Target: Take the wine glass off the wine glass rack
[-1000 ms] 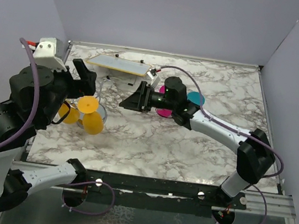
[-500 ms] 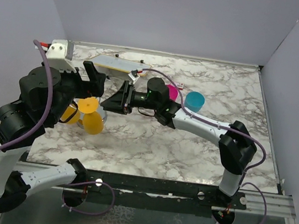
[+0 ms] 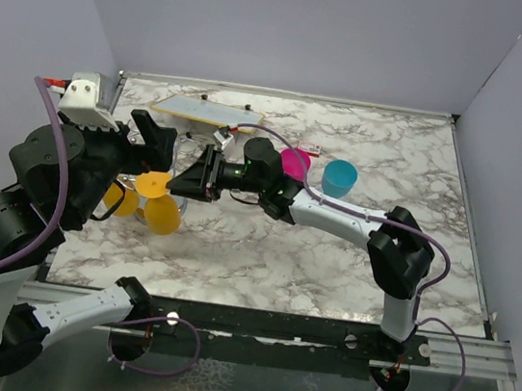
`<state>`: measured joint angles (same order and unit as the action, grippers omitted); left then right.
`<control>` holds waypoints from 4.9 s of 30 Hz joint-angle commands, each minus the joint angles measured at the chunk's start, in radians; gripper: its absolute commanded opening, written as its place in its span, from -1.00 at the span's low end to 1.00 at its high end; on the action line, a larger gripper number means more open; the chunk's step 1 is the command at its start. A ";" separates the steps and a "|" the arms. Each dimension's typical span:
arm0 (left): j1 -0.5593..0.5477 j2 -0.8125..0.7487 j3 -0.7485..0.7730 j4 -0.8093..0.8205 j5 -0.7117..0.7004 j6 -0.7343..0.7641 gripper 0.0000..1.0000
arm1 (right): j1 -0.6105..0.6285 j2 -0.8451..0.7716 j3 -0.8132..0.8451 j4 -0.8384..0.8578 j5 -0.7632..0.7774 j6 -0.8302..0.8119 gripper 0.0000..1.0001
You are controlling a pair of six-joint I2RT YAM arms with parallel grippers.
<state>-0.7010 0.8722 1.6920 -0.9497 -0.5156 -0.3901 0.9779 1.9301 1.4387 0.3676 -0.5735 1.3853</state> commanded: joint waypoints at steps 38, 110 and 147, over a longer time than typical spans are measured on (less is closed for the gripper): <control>-0.002 -0.033 -0.037 0.048 0.026 0.014 0.80 | 0.015 0.017 0.064 0.068 -0.025 0.050 -0.98; -0.002 0.234 -0.052 0.164 0.760 -0.121 0.94 | 0.037 -1.465 -0.985 -0.554 0.579 -3.056 -0.97; -0.002 0.425 -0.071 0.042 0.824 -0.079 -0.77 | 0.037 -1.457 -1.067 -0.472 0.643 -3.330 -0.98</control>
<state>-0.7010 1.3148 1.6104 -0.8944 0.3397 -0.4812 1.0111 0.4763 0.3744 -0.1139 0.0513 -1.9476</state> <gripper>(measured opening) 0.164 0.020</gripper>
